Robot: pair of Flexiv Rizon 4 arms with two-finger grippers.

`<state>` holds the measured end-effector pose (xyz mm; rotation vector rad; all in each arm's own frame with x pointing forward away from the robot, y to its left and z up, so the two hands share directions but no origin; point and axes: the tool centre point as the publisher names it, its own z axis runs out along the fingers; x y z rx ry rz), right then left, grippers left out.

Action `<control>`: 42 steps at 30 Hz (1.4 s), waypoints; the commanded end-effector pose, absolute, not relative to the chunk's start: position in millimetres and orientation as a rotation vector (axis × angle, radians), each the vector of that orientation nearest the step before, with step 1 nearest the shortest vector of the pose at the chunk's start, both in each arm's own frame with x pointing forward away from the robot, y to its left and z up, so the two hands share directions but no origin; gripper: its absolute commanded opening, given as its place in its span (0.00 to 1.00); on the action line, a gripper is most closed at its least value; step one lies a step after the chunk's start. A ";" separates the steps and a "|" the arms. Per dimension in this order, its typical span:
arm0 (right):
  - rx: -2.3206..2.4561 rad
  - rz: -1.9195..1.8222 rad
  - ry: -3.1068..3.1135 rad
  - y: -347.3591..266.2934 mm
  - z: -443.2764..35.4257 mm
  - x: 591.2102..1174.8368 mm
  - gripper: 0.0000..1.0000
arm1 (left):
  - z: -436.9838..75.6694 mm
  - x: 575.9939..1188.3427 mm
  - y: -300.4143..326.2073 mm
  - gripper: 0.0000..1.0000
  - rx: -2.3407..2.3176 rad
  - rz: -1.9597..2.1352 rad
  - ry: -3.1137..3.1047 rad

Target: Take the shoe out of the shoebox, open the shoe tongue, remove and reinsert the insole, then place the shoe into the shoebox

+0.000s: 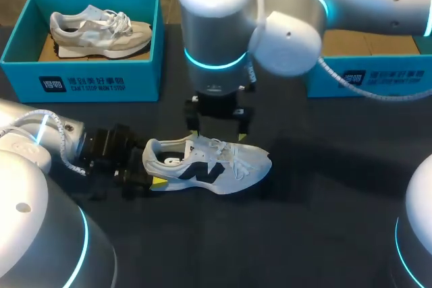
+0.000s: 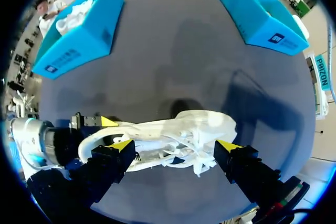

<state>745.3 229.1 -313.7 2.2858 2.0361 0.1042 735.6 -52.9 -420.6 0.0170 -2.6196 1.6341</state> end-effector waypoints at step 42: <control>2.134 -0.302 2.006 269.8 -356.7 725.2 1.00 | -421.5 735.5 -54.2 0.00 0.018 1.633 -2.622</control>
